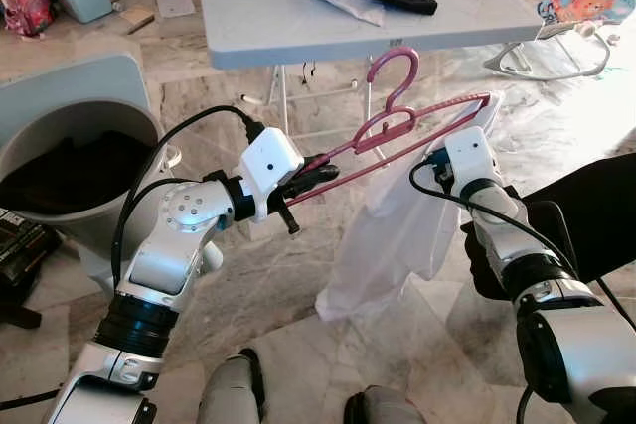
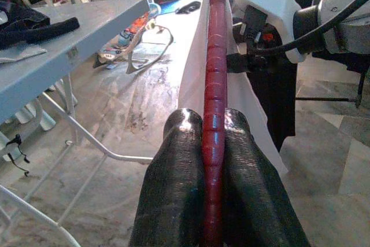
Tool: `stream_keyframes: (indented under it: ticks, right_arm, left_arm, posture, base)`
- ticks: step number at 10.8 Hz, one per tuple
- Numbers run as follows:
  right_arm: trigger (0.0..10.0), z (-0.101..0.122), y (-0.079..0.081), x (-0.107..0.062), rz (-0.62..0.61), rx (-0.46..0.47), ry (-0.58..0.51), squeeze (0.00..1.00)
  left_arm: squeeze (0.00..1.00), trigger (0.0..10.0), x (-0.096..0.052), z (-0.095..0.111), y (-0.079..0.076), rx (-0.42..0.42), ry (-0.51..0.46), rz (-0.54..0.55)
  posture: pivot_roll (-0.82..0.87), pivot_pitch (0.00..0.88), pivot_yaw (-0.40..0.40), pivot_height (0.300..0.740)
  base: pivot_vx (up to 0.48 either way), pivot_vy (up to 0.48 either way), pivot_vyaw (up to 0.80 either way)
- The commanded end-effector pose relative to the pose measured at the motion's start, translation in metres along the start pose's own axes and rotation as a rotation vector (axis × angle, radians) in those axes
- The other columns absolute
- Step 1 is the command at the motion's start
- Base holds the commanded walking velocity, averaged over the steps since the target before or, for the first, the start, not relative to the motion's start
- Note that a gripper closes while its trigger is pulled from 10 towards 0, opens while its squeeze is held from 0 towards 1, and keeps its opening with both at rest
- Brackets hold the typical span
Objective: Hang hanger
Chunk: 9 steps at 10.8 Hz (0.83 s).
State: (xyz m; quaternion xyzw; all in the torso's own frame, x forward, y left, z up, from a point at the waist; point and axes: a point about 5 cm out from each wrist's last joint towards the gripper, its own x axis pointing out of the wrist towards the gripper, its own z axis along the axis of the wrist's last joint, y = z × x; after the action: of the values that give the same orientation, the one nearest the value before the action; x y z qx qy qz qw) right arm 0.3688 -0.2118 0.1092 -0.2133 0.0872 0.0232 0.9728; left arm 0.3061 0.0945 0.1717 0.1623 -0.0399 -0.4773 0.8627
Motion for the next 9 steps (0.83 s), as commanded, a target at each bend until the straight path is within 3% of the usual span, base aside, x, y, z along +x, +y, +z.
stream_keyframes:
  ticks: [1,9]
  right_arm:
    - [0.0,-0.0023,-0.0032,0.0000,-0.020,0.034,0.019,0.00]
    - [0.0,-0.0065,-0.0003,-0.0014,0.002,0.119,0.022,0.00]
  left_arm:
    - [0.00,0.0,0.0033,0.0223,-0.0007,0.037,-0.101,-0.020]
    - [0.00,0.0,0.0043,0.0252,0.0027,0.042,-0.106,-0.014]
  posture:
    - [-0.04,0.100,-0.058,0.740]
    - [-0.04,0.101,-0.057,0.740]
  base:
    - [0.000,0.000,0.00]
    - [0.000,0.000,0.00]
